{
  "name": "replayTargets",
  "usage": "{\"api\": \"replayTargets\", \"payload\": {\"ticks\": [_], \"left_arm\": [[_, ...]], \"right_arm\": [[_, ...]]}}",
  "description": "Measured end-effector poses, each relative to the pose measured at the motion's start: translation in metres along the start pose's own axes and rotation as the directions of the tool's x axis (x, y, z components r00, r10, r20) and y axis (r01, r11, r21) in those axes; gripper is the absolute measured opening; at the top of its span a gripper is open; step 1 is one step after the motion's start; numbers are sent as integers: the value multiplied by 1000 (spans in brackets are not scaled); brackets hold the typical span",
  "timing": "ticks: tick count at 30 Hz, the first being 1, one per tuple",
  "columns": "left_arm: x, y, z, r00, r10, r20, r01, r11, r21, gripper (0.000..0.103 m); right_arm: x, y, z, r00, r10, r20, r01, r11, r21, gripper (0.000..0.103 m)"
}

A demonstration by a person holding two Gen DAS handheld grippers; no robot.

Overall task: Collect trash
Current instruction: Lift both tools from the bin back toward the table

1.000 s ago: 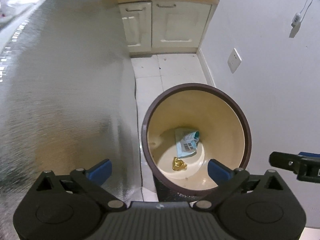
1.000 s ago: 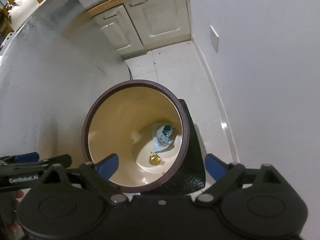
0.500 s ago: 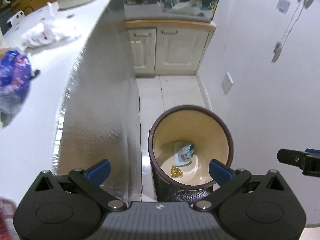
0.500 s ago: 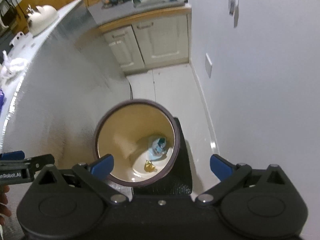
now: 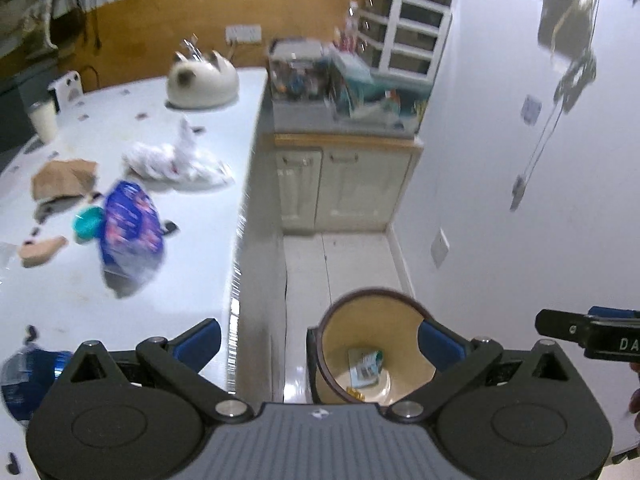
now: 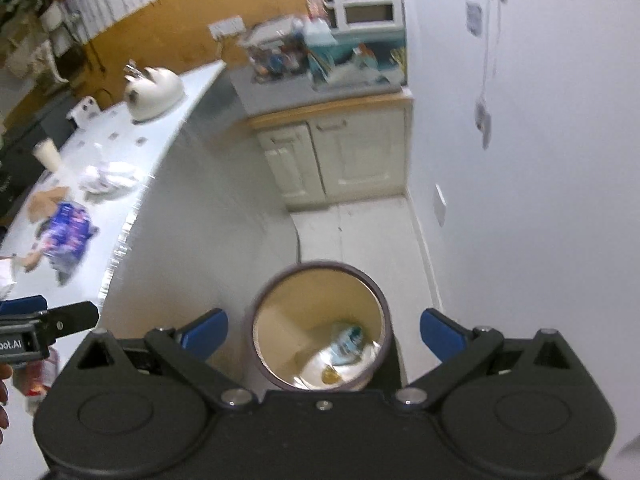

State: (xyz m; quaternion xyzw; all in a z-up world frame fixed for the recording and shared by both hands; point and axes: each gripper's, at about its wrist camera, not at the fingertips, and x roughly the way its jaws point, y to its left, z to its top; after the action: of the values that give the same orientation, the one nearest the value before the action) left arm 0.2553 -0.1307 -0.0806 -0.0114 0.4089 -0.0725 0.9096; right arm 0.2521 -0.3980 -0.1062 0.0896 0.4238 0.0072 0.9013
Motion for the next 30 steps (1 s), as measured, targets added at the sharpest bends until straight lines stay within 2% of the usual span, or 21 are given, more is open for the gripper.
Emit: {"api": "replayTargets", "payload": {"ticks": [8,15,25,30], "left_arm": [[-66,58,0,995,6,104,-5,1000,-9,103],[-105,131,0,986,44,159,-40,999,-30,103],[-128,251,6,975,118,188,-102,991,-91,103],[-126,306,12,971,149,188,-127,984,-127,103]], "right_arm": [[-41,63,4,993,42,108,-38,998,-41,103],[-62,133,2,985,65,157,-56,996,-62,103],[-64,237,-1,975,99,197,-79,991,-105,103],[-59,282,3,974,93,204,-67,989,-130,103]]}}
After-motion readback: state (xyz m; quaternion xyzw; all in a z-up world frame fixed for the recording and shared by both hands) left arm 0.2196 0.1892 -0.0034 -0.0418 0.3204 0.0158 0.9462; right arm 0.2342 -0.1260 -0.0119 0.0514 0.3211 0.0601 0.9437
